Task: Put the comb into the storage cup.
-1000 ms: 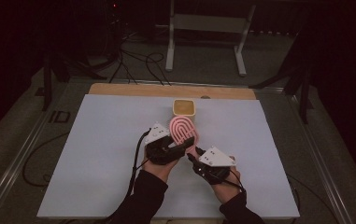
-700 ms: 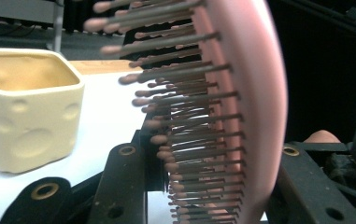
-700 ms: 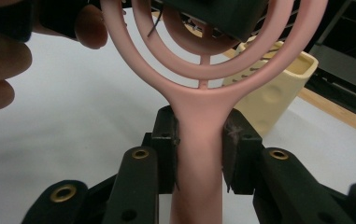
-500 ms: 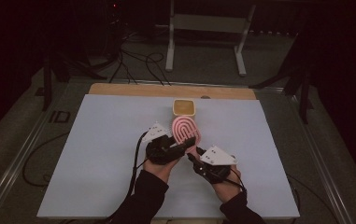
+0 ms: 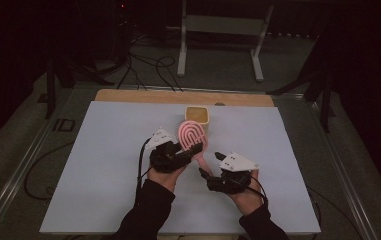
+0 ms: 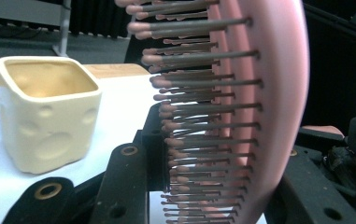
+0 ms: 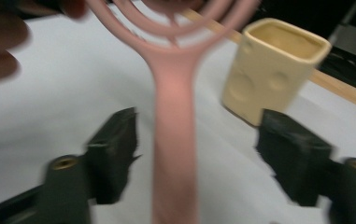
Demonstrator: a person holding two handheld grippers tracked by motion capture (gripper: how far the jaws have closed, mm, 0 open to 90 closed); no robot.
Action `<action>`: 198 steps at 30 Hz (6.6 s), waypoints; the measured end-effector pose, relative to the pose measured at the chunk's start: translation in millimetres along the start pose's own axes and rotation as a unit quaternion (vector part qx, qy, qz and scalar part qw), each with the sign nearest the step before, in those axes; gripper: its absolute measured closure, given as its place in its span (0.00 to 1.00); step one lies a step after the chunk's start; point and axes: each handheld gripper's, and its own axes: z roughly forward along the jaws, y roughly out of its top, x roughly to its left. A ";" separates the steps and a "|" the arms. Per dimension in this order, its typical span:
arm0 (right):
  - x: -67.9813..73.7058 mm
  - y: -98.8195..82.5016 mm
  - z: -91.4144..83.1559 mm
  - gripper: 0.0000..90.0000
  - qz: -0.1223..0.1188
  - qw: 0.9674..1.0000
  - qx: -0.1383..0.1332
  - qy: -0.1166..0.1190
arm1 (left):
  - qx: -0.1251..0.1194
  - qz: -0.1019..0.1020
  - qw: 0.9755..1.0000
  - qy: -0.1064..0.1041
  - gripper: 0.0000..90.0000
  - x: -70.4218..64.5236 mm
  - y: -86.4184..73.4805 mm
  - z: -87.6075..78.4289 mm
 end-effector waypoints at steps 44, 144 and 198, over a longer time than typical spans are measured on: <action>-55.3 -87.2 -54.3 0.14 0.066 0.991 -0.108 -0.032 | -0.020 0.012 0.999 0.031 0.72 26.0 38.9 -27.0; -52.1 -95.7 -45.1 0.14 0.088 0.993 -0.076 -0.019 | -0.019 0.080 0.994 0.068 0.72 55.6 109.1 -5.0; -53.0 -95.9 -42.8 0.14 0.097 0.992 -0.075 -0.014 | -0.046 0.045 0.990 0.126 0.72 69.9 123.8 27.5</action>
